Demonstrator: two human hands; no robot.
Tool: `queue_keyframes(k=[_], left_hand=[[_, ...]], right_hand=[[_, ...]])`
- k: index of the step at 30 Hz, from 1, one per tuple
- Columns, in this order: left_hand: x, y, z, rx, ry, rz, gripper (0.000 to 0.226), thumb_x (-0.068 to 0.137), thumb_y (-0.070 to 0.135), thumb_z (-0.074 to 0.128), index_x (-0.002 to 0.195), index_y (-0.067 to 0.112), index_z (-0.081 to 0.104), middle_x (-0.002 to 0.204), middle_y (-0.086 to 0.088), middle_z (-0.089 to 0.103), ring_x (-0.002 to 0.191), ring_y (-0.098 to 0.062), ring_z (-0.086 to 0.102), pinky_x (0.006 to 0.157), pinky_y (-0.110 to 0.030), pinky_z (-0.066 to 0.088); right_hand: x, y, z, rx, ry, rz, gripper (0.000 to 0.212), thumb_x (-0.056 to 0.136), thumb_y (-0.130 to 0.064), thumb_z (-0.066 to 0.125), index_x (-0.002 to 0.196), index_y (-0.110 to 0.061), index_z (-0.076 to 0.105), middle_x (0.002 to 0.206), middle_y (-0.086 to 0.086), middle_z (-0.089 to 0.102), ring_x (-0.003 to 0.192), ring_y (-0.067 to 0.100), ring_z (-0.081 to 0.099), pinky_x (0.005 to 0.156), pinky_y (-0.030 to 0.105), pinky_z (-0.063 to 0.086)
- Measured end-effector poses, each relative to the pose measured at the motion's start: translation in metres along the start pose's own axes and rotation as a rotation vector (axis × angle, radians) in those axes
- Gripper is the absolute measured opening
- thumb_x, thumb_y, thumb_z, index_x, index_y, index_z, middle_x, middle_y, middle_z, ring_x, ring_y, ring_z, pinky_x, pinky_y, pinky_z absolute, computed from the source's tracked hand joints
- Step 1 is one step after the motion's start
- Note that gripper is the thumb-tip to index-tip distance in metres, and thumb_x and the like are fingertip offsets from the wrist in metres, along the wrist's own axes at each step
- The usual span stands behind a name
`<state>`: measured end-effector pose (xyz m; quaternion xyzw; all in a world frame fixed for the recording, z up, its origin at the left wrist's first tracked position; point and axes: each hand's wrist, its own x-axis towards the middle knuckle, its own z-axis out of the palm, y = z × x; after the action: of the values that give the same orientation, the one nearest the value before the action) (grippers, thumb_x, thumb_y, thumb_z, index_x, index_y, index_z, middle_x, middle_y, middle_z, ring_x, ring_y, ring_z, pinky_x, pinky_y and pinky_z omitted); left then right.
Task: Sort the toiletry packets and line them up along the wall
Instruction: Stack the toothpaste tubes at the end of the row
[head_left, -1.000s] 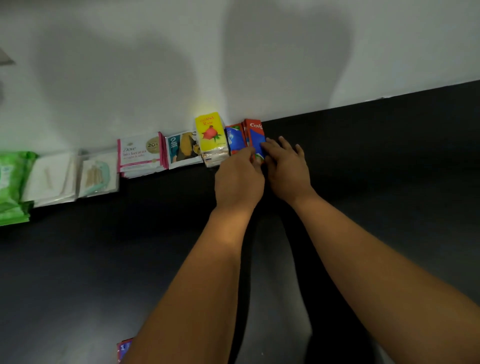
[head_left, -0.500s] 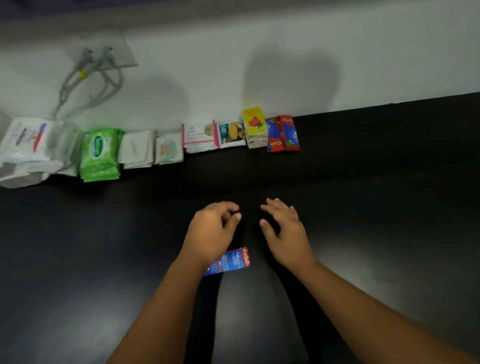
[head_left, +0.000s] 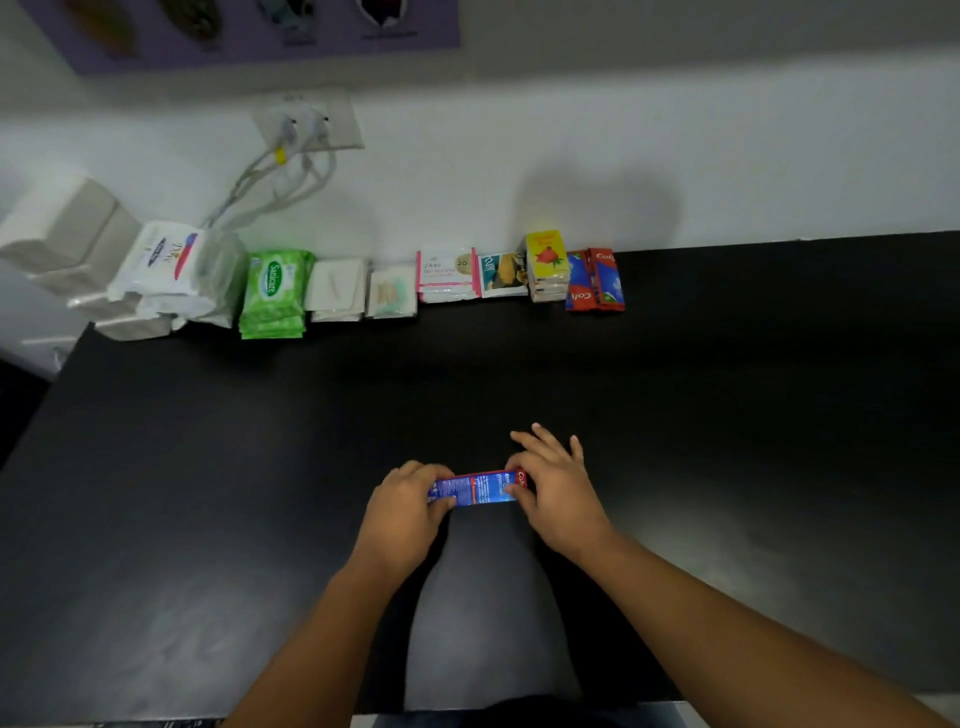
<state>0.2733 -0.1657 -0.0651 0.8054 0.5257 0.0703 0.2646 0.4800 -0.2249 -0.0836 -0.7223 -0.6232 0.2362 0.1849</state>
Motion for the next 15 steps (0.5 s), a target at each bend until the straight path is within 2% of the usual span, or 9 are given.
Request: queue_keyframes(k=[3, 5, 7, 9, 10, 12, 13, 15], left_hand=[[0.005, 0.014, -0.007, -0.112, 0.051, 0.029, 0.014, 0.088, 0.023, 0.073, 0.099, 0.03, 0.068, 0.089, 0.017, 0.056, 0.078, 0.001, 0.056, 0.068, -0.015, 0.043], [0.009, 0.028, -0.012, -0.146, 0.128, 0.033, 0.01, 0.087, 0.024, 0.073, 0.092, 0.031, 0.067, 0.087, 0.017, 0.057, 0.076, 0.001, 0.058, 0.065, -0.013, 0.045], [0.015, 0.045, -0.015, -0.195, 0.237, 0.061, 0.01, 0.086, 0.021, 0.074, 0.087, 0.029, 0.067, 0.084, 0.017, 0.057, 0.074, 0.0, 0.059, 0.063, -0.012, 0.045], [0.023, 0.06, -0.015, -0.208, 0.335, 0.123, 0.011, 0.086, 0.016, 0.074, 0.084, 0.024, 0.067, 0.083, 0.014, 0.056, 0.069, -0.004, 0.058, 0.062, -0.019, 0.048], [0.027, 0.068, -0.013, -0.199, 0.376, 0.157, 0.011, 0.085, 0.014, 0.074, 0.082, 0.021, 0.066, 0.083, 0.013, 0.055, 0.068, -0.005, 0.057, 0.061, -0.024, 0.05], [0.034, 0.082, -0.008, -0.159, 0.441, 0.22, 0.012, 0.083, 0.011, 0.075, 0.079, 0.017, 0.065, 0.083, 0.01, 0.054, 0.067, -0.008, 0.054, 0.06, -0.031, 0.05], [0.037, 0.089, -0.004, -0.134, 0.46, 0.249, 0.013, 0.081, 0.009, 0.075, 0.078, 0.015, 0.064, 0.084, 0.008, 0.055, 0.069, -0.009, 0.054, 0.061, -0.033, 0.05], [0.042, 0.099, 0.006, -0.092, 0.472, 0.299, 0.014, 0.078, 0.008, 0.077, 0.079, 0.013, 0.064, 0.088, 0.005, 0.057, 0.076, -0.012, 0.054, 0.062, -0.034, 0.05]], right_hand=[[0.003, -0.001, -0.01, 0.067, 0.089, 0.079, 0.018, 0.09, -0.027, 0.065, 0.108, -0.025, 0.066, 0.13, -0.007, 0.061, 0.134, 0.011, 0.044, 0.118, 0.04, 0.029], [0.009, -0.003, -0.021, 0.179, 0.155, 0.18, 0.021, 0.089, -0.031, 0.068, 0.108, -0.024, 0.066, 0.111, -0.006, 0.066, 0.112, 0.012, 0.058, 0.1, 0.031, 0.046], [0.018, -0.005, -0.033, 0.323, 0.177, 0.325, 0.038, 0.088, -0.039, 0.068, 0.121, -0.022, 0.062, 0.112, -0.006, 0.065, 0.105, 0.012, 0.06, 0.093, 0.03, 0.051], [0.027, -0.004, -0.043, 0.481, 0.153, 0.456, 0.054, 0.089, -0.049, 0.064, 0.132, -0.017, 0.056, 0.118, -0.003, 0.066, 0.105, 0.015, 0.064, 0.09, 0.031, 0.051], [0.03, -0.004, -0.048, 0.567, 0.128, 0.49, 0.054, 0.089, -0.053, 0.061, 0.128, -0.016, 0.059, 0.114, -0.001, 0.069, 0.1, 0.016, 0.066, 0.085, 0.029, 0.052], [0.032, -0.004, -0.057, 0.798, 0.07, 0.501, 0.041, 0.092, -0.054, 0.058, 0.105, -0.017, 0.071, 0.096, 0.002, 0.074, 0.08, 0.014, 0.07, 0.072, 0.028, 0.054], [0.033, -0.004, -0.062, 0.91, 0.044, 0.491, 0.034, 0.094, -0.048, 0.058, 0.095, -0.017, 0.073, 0.09, 0.004, 0.075, 0.072, 0.015, 0.069, 0.068, 0.03, 0.055], [0.034, -0.002, -0.071, 1.057, 0.042, 0.476, 0.025, 0.097, -0.031, 0.059, 0.088, -0.012, 0.074, 0.085, 0.008, 0.076, 0.07, 0.019, 0.07, 0.069, 0.034, 0.057]])
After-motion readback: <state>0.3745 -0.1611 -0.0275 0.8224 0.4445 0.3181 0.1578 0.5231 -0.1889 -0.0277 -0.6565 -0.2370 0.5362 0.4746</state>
